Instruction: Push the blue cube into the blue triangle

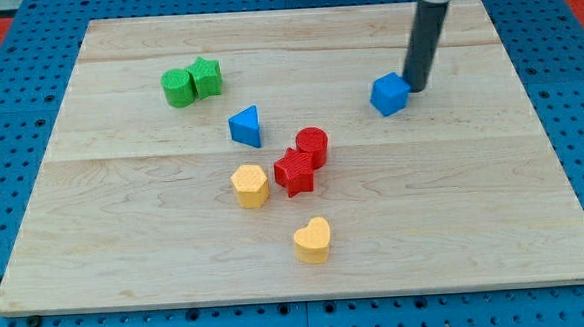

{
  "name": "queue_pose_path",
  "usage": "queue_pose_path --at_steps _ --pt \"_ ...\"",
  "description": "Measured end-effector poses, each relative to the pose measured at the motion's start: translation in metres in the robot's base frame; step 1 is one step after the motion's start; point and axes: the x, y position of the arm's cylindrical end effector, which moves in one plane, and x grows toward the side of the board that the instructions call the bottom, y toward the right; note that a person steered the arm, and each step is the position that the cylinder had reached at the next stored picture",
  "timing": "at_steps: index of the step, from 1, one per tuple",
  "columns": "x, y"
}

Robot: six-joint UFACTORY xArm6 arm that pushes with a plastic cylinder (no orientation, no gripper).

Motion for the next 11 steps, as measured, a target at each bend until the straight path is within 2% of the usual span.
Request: queue_pose_path --at_steps 1,2,4,5,6,7,8,9,10,11 --pt "0.008 -0.041" --pt "0.01 -0.041" --pt "0.048 -0.035" --pt "0.052 -0.072" --pt "0.052 -0.112" --pt "0.051 -0.114" --pt "0.04 -0.082" --pt "0.012 -0.105" --pt "0.012 -0.147" --pt "0.022 -0.143"
